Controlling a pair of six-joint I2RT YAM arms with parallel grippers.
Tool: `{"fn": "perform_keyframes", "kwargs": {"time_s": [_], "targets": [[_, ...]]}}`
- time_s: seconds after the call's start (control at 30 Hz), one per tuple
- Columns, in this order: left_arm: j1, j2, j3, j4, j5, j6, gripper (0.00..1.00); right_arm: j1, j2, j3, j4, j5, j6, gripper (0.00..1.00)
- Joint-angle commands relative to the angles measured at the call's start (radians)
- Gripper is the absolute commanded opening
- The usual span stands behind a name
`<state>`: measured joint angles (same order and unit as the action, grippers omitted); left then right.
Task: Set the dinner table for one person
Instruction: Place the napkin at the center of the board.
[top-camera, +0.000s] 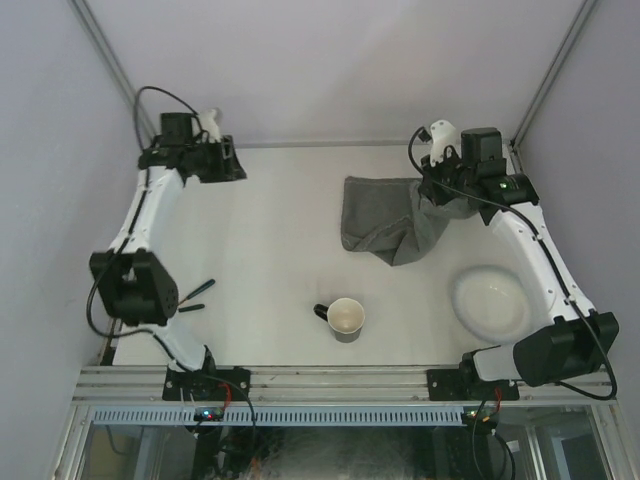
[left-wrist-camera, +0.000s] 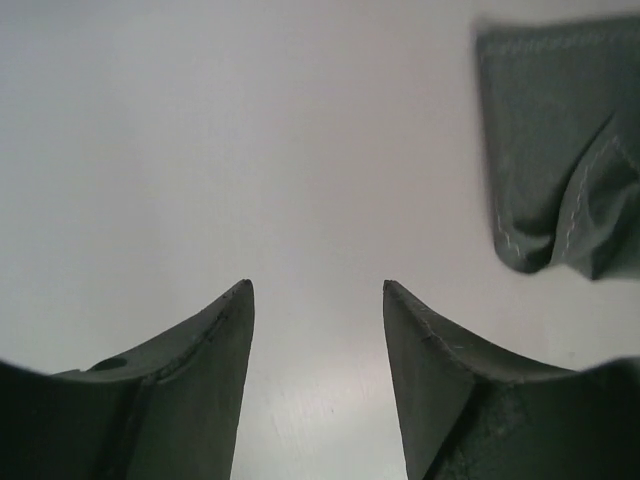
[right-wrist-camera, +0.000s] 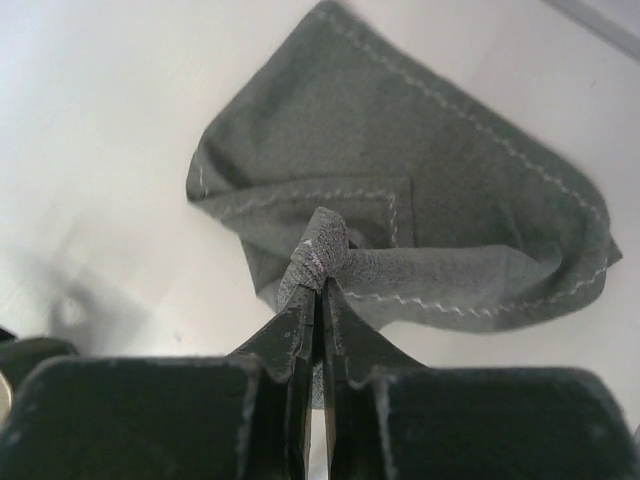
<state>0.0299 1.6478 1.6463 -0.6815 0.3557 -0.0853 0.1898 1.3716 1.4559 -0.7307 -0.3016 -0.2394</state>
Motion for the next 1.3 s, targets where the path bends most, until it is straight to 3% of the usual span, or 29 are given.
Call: {"fn": "perform_keyframes", "kwargs": {"time_s": [0.0, 0.13, 0.23, 0.4, 0.53, 0.73, 0.77, 0.8, 0.83, 0.87, 1.07, 1.2, 1.27], "targets": [[-0.092, 0.136, 0.097, -0.167, 0.024, 0.044, 0.59, 0.007, -0.087, -0.043, -0.092, 0.021, -0.081, 0.0], [-0.096, 0.117, 0.109, -0.079, 0.002, 0.02, 0.59, -0.028, -0.159, -0.121, -0.032, 0.053, -0.101, 0.0], [-0.084, 0.104, 0.122, -0.07, -0.028, 0.015, 0.58, -0.012, -0.11, -0.091, 0.018, 0.057, -0.088, 0.0], [-0.042, 0.032, 0.004, 0.007, -0.008, -0.02, 0.66, -0.014, 0.032, 0.036, -0.138, 0.074, -0.102, 0.0], [-0.048, 0.012, -0.016, 0.024, 0.043, 0.005, 0.78, -0.083, -0.099, -0.13, -0.104, 0.125, -0.145, 0.0], [-0.112, 0.183, 0.187, -0.1, 0.102, 0.039, 0.76, -0.152, -0.279, -0.274, -0.176, 0.16, -0.208, 0.0], [-0.127, 0.223, 0.237, -0.134, 0.119, 0.039, 0.76, -0.157, -0.301, -0.291, -0.193, 0.172, -0.211, 0.24], [-0.147, 0.266, 0.292, -0.164, 0.133, 0.039, 0.76, -0.167, -0.324, -0.304, -0.21, 0.171, -0.22, 0.63], [-0.166, 0.304, 0.34, -0.187, 0.147, 0.04, 0.76, -0.173, -0.35, -0.319, -0.223, 0.169, -0.229, 0.93], [-0.19, 0.335, 0.379, -0.196, 0.154, 0.041, 0.77, -0.181, -0.379, -0.332, -0.225, 0.175, -0.233, 0.99], [-0.359, 0.498, 0.563, -0.059, 0.057, -0.013, 0.77, -0.284, -0.522, -0.364, -0.183, 0.188, -0.255, 1.0], [-0.46, 0.692, 0.873, -0.029, 0.015, -0.074, 0.74, -0.411, -0.535, -0.38, -0.167, 0.175, -0.277, 1.0], [-0.498, 0.76, 0.933, 0.02, 0.002, -0.125, 0.72, -0.475, -0.537, -0.406, -0.167, 0.156, -0.293, 1.0]]}}
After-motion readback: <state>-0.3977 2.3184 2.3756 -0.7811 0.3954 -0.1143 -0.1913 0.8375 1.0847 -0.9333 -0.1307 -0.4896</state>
